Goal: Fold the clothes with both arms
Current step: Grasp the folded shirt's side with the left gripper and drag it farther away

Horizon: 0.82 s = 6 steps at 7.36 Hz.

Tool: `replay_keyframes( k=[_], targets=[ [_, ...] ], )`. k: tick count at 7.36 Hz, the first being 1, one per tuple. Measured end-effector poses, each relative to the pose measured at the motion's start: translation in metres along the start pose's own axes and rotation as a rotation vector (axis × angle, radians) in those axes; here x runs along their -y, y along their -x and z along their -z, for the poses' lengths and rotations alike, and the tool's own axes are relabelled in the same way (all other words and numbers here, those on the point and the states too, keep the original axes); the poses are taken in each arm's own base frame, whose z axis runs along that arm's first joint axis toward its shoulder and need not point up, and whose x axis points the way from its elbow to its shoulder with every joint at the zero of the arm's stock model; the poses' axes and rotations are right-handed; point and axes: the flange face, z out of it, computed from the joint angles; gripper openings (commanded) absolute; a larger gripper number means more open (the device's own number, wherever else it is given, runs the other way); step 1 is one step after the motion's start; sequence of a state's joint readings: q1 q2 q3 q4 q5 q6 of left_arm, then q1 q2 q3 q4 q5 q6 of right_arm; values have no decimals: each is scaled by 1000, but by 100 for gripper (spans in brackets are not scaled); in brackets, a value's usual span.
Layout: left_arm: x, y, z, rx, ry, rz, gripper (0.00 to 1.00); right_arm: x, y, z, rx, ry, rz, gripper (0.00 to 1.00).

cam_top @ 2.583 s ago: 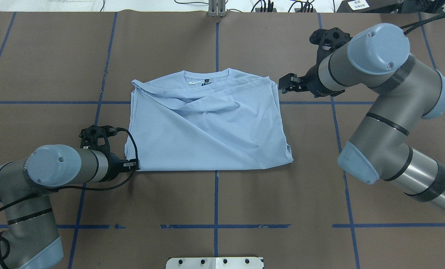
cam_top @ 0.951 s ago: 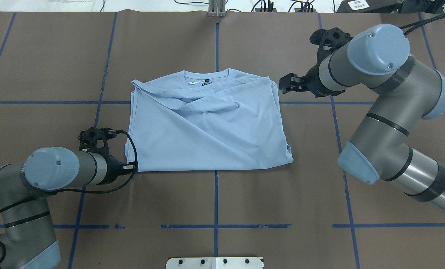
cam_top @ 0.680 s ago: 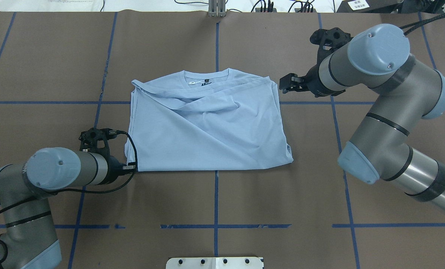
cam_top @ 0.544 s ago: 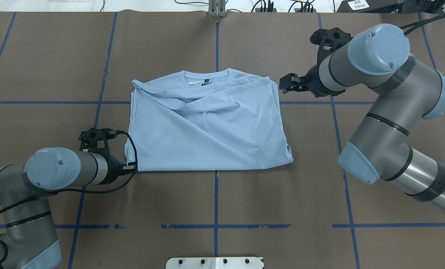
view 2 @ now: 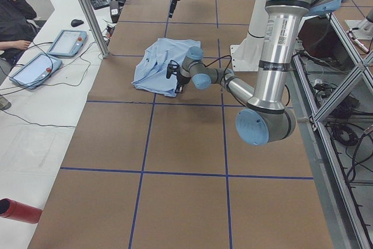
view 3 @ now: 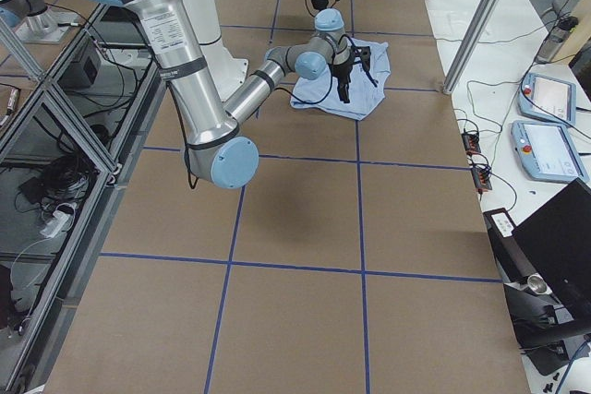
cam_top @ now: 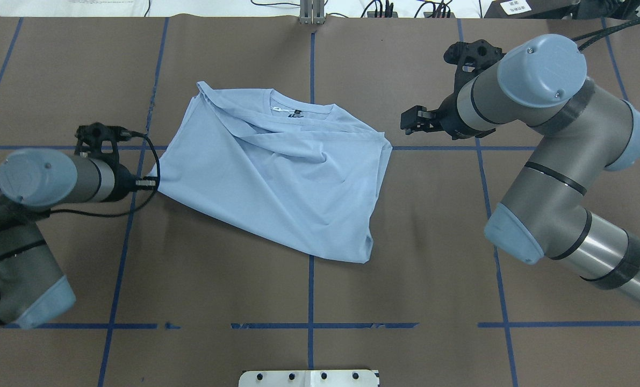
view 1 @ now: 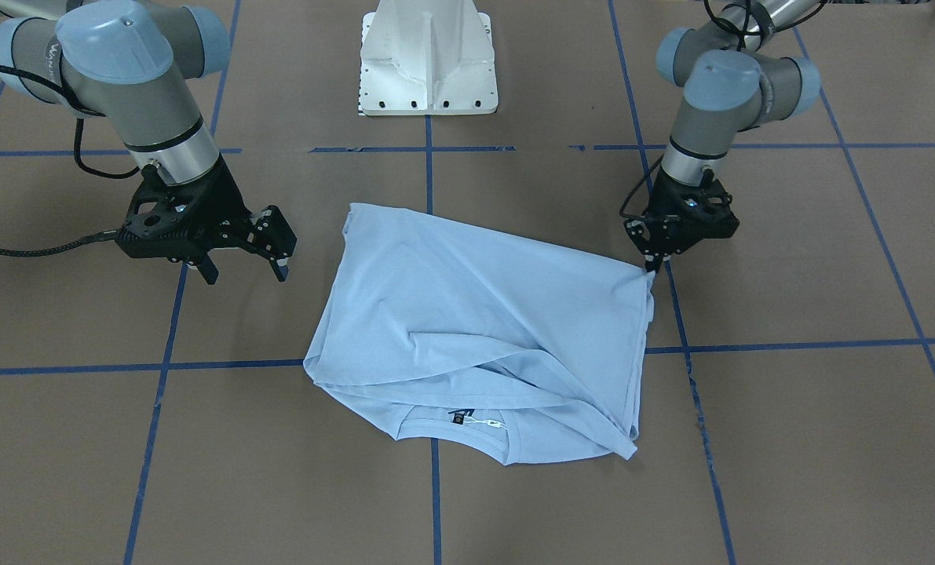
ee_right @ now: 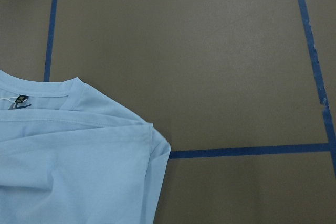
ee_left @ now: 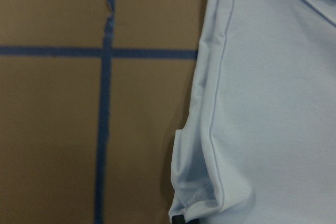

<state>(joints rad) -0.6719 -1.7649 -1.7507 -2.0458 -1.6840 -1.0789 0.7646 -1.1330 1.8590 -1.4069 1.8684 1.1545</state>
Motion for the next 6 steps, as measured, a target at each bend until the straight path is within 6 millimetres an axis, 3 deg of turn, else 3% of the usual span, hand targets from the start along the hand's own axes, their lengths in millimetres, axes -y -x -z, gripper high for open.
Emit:
replay_keyframes(
  k=[1,2,4,5,6],
  targets=[
    [50,18,-20,54,-37,-35,0,0,0,0,0,-1,-1,100],
    [108,27,-44,98,-69,-49,0,1,1,0,0,-2,-2,100],
    [201,40,-84,136,-127,-66,0,2,2,2,1,-4,-7,100],
    [235,44,-92,150,-145,-75,20,2,4,3,4,-5,-9,100],
    [251,50,-93,154,-158,-83,99,2,8,3,7,-7,-17,100]
  ],
)
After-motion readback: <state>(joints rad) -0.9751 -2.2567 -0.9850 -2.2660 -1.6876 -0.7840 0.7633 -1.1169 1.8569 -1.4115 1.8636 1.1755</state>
